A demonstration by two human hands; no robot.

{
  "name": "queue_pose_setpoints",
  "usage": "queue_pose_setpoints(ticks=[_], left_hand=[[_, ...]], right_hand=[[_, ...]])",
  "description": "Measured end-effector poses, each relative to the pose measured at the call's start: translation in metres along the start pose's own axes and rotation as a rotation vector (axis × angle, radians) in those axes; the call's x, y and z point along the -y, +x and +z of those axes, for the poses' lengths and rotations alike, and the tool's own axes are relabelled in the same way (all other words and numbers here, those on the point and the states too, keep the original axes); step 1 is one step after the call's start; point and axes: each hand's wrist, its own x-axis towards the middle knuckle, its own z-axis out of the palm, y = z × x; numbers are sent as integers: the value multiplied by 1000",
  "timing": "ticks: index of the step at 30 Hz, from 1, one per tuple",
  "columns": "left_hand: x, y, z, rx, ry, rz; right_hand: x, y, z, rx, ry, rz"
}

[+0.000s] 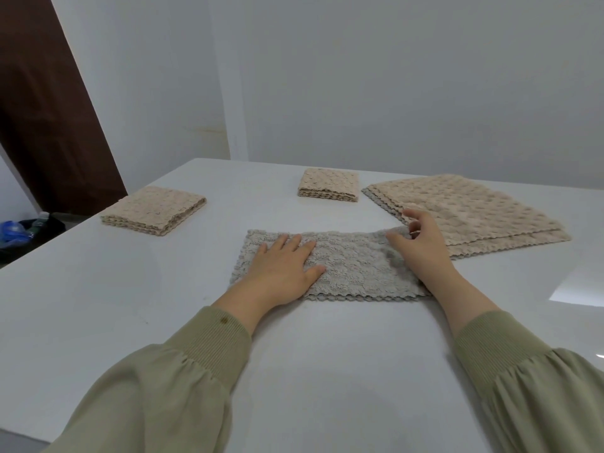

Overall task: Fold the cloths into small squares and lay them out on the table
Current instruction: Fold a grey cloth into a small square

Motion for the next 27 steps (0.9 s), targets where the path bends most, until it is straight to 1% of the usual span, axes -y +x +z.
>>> queue_pose_setpoints(ticks=[3, 8, 13, 15, 18, 21, 23, 25, 27], left_hand=[[0, 0, 0, -4, 4, 2], [0, 1, 1, -16, 3, 4], [0, 3, 0, -28, -21, 0], [0, 4, 0, -41, -34, 0], [2, 5, -3, -60, -83, -18], [10, 7, -7, -62, -115, -82], [19, 10, -8, -85, -123, -128], [26, 12, -8, -102, -142, -179], [31, 13, -11, -108, -124, -209]], right_hand=[[0, 1, -1, -59, -61, 30], [-3, 4, 1, -32, -389, 86], [-3, 7, 2, -13, -633, 176], [-2, 7, 2, -16, -674, 181], [-2, 8, 3, -34, -659, 172], [0, 6, 4, -25, -571, 126], [3, 2, 5, -7, -532, 55], [8, -4, 7, -20, -609, -47], [12, -9, 11, -73, -731, -191]])
